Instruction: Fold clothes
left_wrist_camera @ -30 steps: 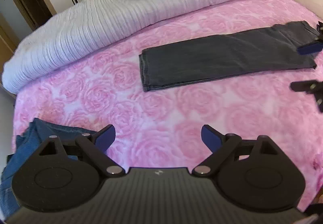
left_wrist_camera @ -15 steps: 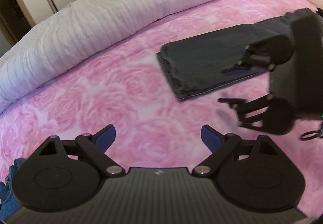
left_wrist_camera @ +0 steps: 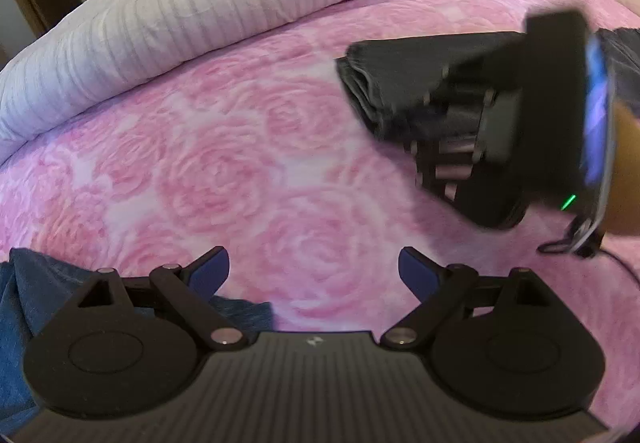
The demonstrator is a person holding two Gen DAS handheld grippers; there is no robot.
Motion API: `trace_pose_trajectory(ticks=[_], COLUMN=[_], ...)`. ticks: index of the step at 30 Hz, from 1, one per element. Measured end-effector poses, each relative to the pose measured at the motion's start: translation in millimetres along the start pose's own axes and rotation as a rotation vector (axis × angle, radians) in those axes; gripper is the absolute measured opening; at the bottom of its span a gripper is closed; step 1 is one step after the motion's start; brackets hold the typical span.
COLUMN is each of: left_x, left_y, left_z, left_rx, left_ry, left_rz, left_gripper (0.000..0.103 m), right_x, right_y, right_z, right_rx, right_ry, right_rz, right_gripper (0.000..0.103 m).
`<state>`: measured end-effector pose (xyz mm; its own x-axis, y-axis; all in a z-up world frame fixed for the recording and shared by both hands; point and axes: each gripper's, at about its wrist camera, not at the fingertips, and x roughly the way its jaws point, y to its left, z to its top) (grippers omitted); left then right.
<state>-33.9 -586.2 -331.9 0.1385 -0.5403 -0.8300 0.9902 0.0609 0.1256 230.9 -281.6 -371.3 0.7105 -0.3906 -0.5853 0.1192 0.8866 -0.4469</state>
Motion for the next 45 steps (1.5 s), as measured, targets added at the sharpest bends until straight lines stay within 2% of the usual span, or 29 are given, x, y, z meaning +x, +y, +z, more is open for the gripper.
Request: trace_pose_trajectory(ticks=[3,6,8,11,15,16,19,20,25,31,36,38,40,42,45], left_x=[-5.1,-10.2,-11.7,-10.6,0.0,3.6,12.7,14.9,18.8,40.7,52.6,53.8,54.6,56.3,64.1], left_y=[-19.9,-47.6,-69.5,-96.5,-135.4,-149.9,-181.5,-189.9,-228.9,-246.9,-245.5,-241.8,-234.0,-222.5,-204.2], left_z=[12.2,29.5,43.3,66.9,98.7,106.4,126.2,132.2,155.0,171.5,175.5,176.7,177.8,179.5,182.8], left_rx=[0.025,0.072,0.112,0.168,0.258,0.277,0.324,0.339,0.410,0.410,0.378,0.371,0.366,0.359,0.355], left_ry=[0.000,-0.007,-0.019,-0.038,-0.065,-0.070,-0.075,-0.078,-0.091,-0.052,-0.026,-0.024,-0.024,-0.025,-0.031], left_rz=[-0.022,-0.054,-0.083,-0.135,-0.198,-0.213,-0.250,-0.260,-0.268,-0.237,-0.227,-0.226,-0.225,-0.221,-0.212], left_gripper=[0.089,0.089,0.089,0.089,0.089,0.089,0.089,0.089,0.089,0.089,0.089,0.089,0.089,0.089,0.089], right_x=[-38.1,-93.5,-136.9,-188.9,-211.9,-208.9,-182.2,-179.9,-190.8,-184.6,-162.0,-163.5,-169.8,-176.3,-177.5], right_y=[-51.7,-148.0,-199.4,-252.5,-296.8,-302.1,-306.6,-308.2,-317.1,-344.9,-344.5,-343.4,-339.1,-334.5,-325.6], right_z=[7.8,-7.5,-35.0,-104.6,-228.6,-255.2,-325.8,-335.3,-335.2,-332.2,-363.5,-359.1,-344.7,-329.5,-300.4], right_rx=[0.202,0.566,0.758,0.975,1.294,1.360,1.526,1.539,1.464,1.397,1.448,1.414,1.349,1.282,1.117], right_ry=[-0.075,-0.167,-0.224,-0.243,-0.157,-0.124,-0.004,0.007,-0.040,-0.085,0.099,0.124,0.154,0.185,0.158], right_rz=[-0.007,-0.099,-0.194,-0.330,-0.427,-0.417,-0.309,-0.284,-0.193,-0.140,-0.107,-0.116,-0.161,-0.213,-0.260], right_gripper=[0.013,0.013,0.013,0.013,0.013,0.013,0.013,0.013,0.013,0.013,0.013,0.016,0.027,0.031,0.031])
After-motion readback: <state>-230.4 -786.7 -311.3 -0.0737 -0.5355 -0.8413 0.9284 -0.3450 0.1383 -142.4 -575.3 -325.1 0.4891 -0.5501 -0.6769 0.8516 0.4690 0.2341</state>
